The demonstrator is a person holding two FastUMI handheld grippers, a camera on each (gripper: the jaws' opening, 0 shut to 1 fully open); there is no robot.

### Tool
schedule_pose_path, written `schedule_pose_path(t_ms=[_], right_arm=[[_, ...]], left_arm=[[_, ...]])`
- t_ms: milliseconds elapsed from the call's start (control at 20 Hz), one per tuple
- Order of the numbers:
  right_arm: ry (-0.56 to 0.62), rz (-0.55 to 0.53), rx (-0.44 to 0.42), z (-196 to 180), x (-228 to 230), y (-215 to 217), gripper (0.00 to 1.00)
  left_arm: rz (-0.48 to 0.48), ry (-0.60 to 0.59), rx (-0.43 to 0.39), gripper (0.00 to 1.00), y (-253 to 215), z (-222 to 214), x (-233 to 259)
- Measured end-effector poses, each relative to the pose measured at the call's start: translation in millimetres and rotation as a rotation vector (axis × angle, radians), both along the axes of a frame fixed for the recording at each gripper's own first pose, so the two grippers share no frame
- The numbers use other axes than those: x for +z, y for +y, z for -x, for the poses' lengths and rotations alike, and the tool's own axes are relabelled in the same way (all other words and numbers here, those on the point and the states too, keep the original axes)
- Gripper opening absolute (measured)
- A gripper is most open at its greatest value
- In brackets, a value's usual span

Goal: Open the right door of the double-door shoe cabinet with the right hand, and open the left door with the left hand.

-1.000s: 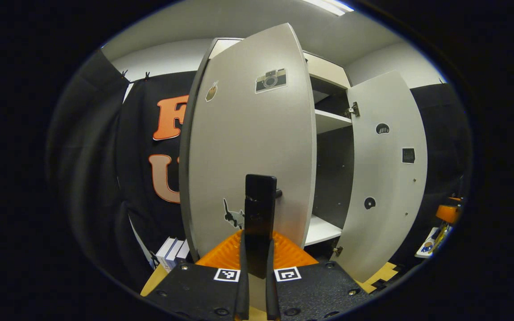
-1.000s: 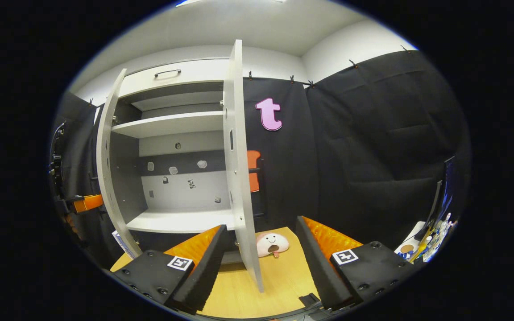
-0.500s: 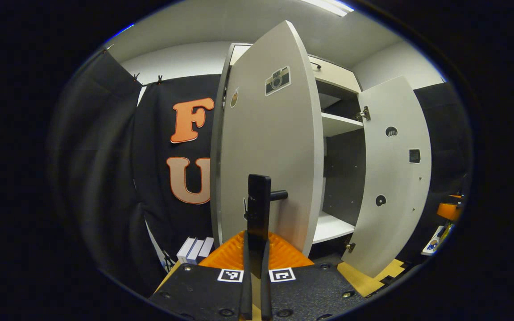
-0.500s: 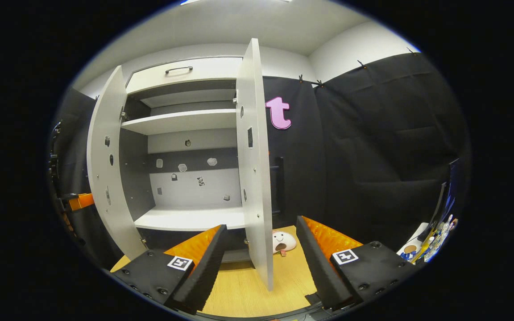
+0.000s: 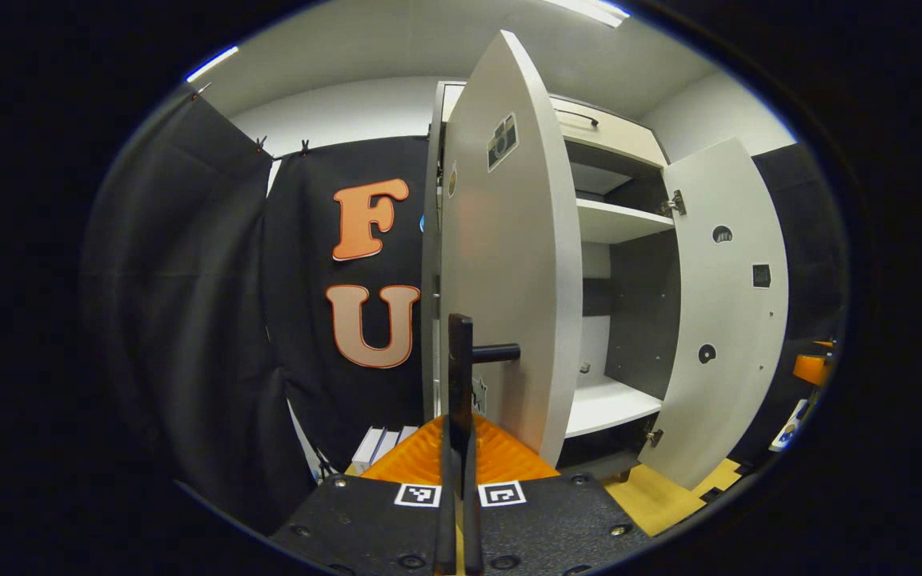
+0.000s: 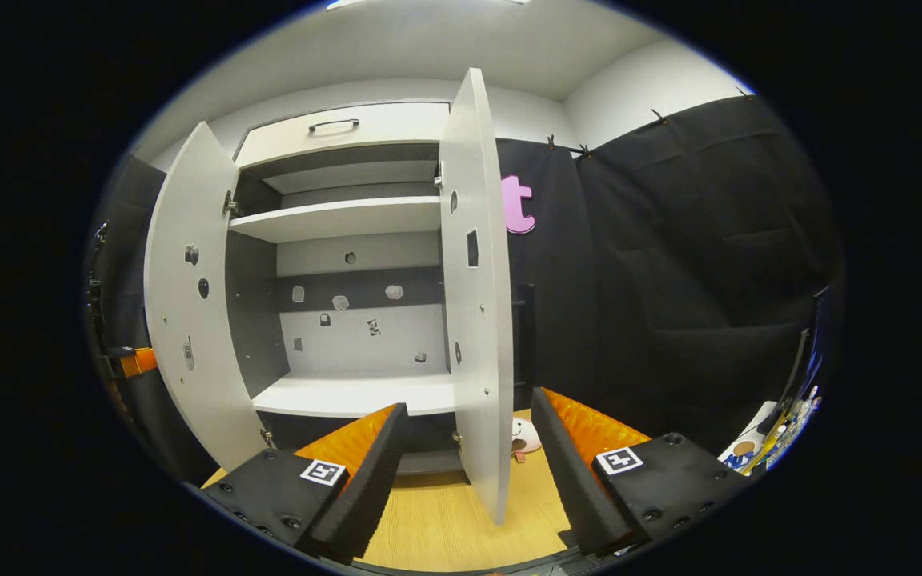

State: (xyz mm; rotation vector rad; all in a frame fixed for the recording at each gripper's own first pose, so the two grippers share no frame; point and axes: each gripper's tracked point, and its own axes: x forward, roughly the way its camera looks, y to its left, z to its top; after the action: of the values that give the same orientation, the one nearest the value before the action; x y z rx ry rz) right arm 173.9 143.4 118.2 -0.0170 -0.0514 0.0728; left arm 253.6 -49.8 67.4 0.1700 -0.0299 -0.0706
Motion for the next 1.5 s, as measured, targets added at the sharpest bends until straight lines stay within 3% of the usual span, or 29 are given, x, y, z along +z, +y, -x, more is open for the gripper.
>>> schedule_pose_path(t_ms=[300,450,750,800,850,900,1050,1100,1150,1500], right_arm=[[-0.015,0.008,0.008,-3.8,5.1,3.7,0.98],[-0.007,0.02,-0.002,-6.0,3.3,0.9,0.98],[0.059,0.031,-0.018,-17.9,-17.7,-4.0,0.98],[0.073,0.03,-0.013,-20.2,-22.7,-2.6,0.98],[0.082,0.031,-0.009,-21.4,-26.8,-1.3,0.89],[0.085,0.036,-0.007,-24.9,-28.7,-0.7,0.98],[0.092,0.057,0.001,-25.1,-32.7,-3.5,0.98],[0.093,0.059,0.003,-25.4,-32.7,-4.0,0.89],[0.094,0.059,0.004,-24.9,-31.9,-4.2,0.98],[0.096,0.054,0.025,-18.3,-24.2,-8.2,0.98]], left_arm=[[0.018,0.015,0.034,0.01,23.0,6.6,-1.2],[0.059,0.049,-0.002,0.01,16.2,14.8,-8.2],[0.082,0.089,0.105,0.02,34.7,42.7,-17.6],[0.09,0.093,0.108,0.02,33.6,47.6,-19.1],[0.099,0.091,0.109,0.02,31.3,52.6,-19.3],[0.109,0.085,0.107,0.02,27.9,56.6,-18.8],[0.145,0.088,0.093,0.0,12.2,66.4,-20.5],[0.151,0.084,0.093,0.0,8.8,68.3,-18.7],[0.157,0.079,0.091,0.0,4.0,69.7,-17.2],[0.182,0.047,0.066,0.0,-20.2,74.9,-6.0]])
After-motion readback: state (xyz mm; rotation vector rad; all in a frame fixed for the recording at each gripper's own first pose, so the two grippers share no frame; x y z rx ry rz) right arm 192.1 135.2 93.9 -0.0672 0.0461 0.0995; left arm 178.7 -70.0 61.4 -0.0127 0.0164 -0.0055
